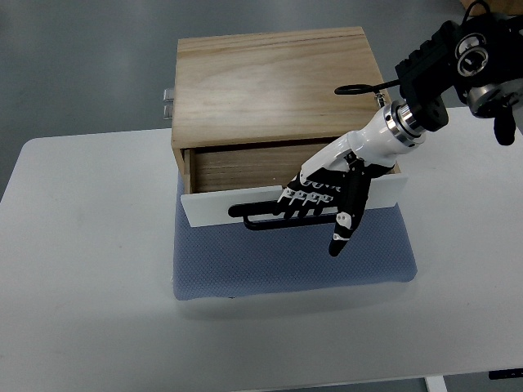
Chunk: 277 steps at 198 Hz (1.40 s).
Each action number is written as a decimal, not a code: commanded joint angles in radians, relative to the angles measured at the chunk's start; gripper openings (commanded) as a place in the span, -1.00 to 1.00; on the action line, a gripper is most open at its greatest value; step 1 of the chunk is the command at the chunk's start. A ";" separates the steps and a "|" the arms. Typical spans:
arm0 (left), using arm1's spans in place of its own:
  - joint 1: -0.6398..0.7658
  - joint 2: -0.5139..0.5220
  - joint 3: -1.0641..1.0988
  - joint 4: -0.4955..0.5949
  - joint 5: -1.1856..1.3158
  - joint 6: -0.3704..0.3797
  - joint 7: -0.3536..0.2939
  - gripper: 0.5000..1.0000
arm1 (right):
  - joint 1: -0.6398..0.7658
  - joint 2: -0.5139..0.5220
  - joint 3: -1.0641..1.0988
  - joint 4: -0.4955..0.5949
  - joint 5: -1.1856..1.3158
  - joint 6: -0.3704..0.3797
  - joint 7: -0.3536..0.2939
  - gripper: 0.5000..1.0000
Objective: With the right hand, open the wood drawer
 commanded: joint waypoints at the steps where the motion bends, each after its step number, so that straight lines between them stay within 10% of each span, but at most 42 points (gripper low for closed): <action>1: 0.000 0.000 0.000 0.000 0.000 0.000 0.000 1.00 | 0.000 -0.002 -0.001 0.006 -0.009 0.005 0.000 0.78; 154: 0.000 0.000 0.000 0.000 0.000 0.000 0.000 1.00 | 0.058 -0.064 0.012 0.019 -0.009 0.013 0.011 0.78; 277: 0.000 0.000 0.000 0.000 0.000 0.000 0.000 1.00 | -0.044 -0.348 0.337 -0.153 0.184 0.013 0.047 0.78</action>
